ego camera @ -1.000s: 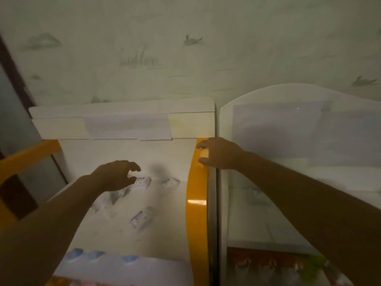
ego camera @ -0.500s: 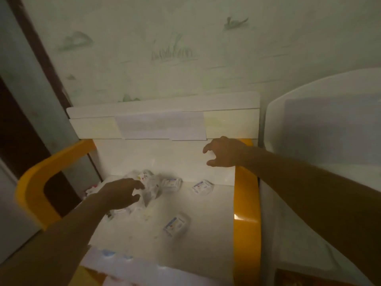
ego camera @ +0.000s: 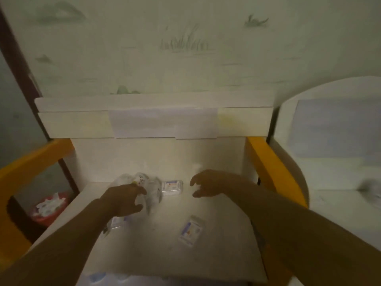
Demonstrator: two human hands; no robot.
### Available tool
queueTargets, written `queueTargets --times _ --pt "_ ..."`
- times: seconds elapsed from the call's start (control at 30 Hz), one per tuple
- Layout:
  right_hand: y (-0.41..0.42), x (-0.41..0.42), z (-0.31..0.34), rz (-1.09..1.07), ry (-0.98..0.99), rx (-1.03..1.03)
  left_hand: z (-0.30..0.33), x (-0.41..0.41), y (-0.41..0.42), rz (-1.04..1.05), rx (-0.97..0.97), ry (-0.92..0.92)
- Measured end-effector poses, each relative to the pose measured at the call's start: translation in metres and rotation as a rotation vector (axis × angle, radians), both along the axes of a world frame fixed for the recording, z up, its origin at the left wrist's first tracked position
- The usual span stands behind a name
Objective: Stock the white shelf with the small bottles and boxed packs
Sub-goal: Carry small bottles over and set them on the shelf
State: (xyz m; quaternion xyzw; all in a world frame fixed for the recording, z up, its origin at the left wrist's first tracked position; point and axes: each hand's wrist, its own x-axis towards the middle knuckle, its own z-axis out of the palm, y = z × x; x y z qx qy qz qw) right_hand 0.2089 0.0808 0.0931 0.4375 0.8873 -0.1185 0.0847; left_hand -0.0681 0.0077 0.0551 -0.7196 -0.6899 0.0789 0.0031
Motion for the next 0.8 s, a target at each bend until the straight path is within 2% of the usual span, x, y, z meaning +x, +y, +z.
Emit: queueTargets --times 0.17,0.4,0.67,0.8 --pt "-0.027 -0.011 -0.052 -0.144 -0.003 -0.174 -0.023 -0.026 0.002 -0.046 -0.072 -0.105" --pt "-0.059 -0.028 -0.09 -0.188 -0.025 -0.317 -0.032 -0.035 -0.003 -0.08 0.055 -0.299" --pt "-0.07 -0.036 -0.084 -0.173 -0.062 -0.123 -0.01 -0.029 0.002 -0.219 0.035 -0.559" --pt "-0.055 -0.025 -0.032 -0.186 -0.045 -0.002 0.029 -0.018 0.014 -0.29 0.082 -0.526"
